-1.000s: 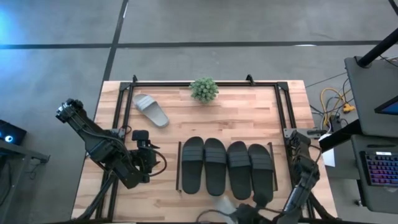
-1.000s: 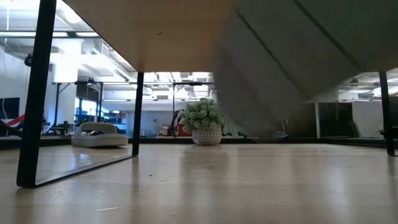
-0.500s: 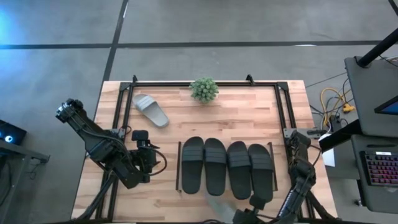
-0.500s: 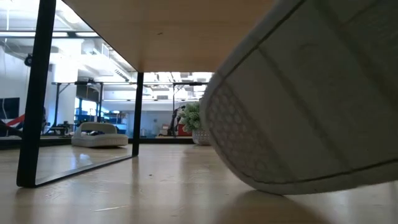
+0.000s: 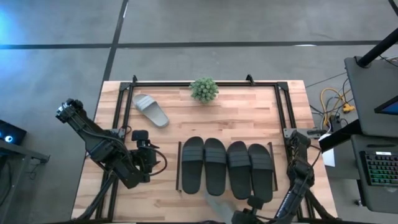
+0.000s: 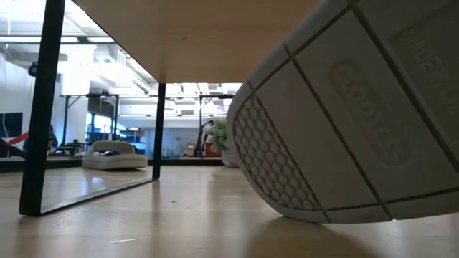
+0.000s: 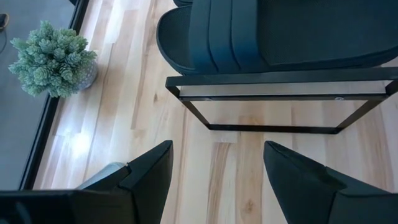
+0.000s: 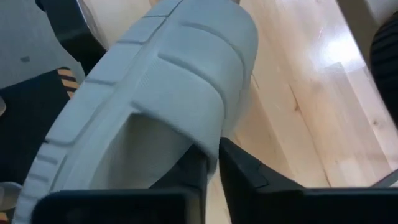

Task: Pick and place slides into the shelf
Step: Put the white slipper under the shelf

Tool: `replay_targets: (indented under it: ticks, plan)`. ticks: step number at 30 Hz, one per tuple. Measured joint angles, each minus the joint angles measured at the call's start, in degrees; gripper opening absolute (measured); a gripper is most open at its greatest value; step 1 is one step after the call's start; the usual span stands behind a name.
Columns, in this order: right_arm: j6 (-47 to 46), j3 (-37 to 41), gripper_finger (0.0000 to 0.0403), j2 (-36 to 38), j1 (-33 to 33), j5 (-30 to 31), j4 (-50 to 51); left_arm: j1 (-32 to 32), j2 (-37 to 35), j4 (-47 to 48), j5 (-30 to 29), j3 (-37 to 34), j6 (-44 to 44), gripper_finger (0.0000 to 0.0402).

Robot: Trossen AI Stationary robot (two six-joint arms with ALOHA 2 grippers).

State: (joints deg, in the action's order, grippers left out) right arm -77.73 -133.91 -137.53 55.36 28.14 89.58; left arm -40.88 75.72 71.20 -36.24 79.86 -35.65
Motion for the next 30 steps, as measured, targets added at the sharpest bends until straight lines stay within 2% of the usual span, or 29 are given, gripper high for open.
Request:
replay_targets:
  ticks: [9,14,18,22,26,30]
  plan:
    - [3.79,1.62,0.0173,-0.31,-0.13,-0.61,0.43,0.02,0.0,-0.04,-0.02,-0.68,-0.03,0.0235]
    - [7.05,2.89,0.0219,-0.31,-0.25,-5.08,0.76,0.03,0.0,-0.05,-0.04,-0.68,-0.05,0.0235]
    - [8.37,2.71,0.0241,-0.31,-0.25,-9.71,0.66,0.04,0.0,-0.07,-0.04,-0.68,-0.07,0.0235]
    - [5.03,1.59,0.025,-0.29,0.21,-11.28,0.64,0.02,0.0,-0.05,-0.04,-0.68,-0.1,0.0235]
    - [-1.66,1.38,0.0243,-0.29,0.76,-15.08,0.05,0.04,0.0,-0.07,-0.04,-0.68,-0.1,0.0235]
    - [-5.18,1.34,0.0227,-0.05,1.32,-15.3,0.27,0.04,0.0,-0.06,-0.06,-0.68,-0.05,0.0235]
